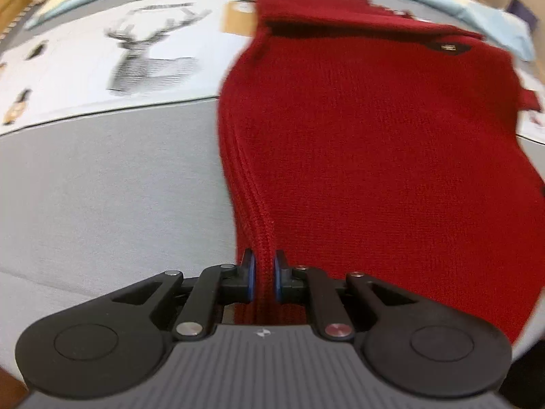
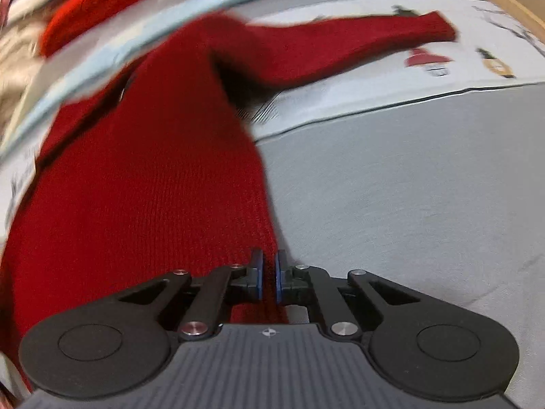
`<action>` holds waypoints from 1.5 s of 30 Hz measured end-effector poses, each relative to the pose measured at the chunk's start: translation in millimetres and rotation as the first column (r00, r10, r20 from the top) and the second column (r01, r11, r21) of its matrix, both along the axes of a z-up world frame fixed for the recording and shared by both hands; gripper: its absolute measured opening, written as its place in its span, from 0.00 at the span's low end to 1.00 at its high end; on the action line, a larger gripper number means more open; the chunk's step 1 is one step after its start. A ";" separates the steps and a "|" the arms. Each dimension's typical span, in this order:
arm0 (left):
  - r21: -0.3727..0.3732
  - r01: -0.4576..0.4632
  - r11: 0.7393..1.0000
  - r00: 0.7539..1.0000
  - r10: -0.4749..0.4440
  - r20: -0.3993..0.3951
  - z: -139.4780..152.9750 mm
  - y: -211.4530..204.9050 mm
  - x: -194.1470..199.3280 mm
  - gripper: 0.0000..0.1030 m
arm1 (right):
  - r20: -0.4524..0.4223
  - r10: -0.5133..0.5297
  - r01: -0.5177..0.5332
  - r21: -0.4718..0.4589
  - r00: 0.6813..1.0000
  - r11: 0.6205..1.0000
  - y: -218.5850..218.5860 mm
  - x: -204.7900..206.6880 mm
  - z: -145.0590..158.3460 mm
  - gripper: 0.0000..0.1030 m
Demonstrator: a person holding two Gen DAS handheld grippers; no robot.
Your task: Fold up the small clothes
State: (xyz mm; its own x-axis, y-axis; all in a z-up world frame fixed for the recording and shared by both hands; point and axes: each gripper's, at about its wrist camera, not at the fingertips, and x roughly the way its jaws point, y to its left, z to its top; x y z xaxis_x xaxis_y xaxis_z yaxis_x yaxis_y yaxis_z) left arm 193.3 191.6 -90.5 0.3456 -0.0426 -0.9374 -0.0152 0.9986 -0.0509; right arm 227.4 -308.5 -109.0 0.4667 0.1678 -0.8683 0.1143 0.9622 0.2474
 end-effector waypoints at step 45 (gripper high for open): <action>0.087 -0.035 0.996 0.886 -0.009 0.463 48.9 -177.5 144.5 0.56 | 0.224 -0.428 0.407 0.135 0.876 0.903 -115.1 160.2 -24.5 0.43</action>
State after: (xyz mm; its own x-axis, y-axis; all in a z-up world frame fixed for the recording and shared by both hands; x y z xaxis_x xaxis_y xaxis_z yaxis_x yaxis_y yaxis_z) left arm 337.8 14.0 -41.6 0.7410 0.0419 -0.6702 -0.0250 0.9991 0.0349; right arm 387.6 -423.6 -133.5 0.7029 -0.0246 -0.7109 0.4274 0.8135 0.3944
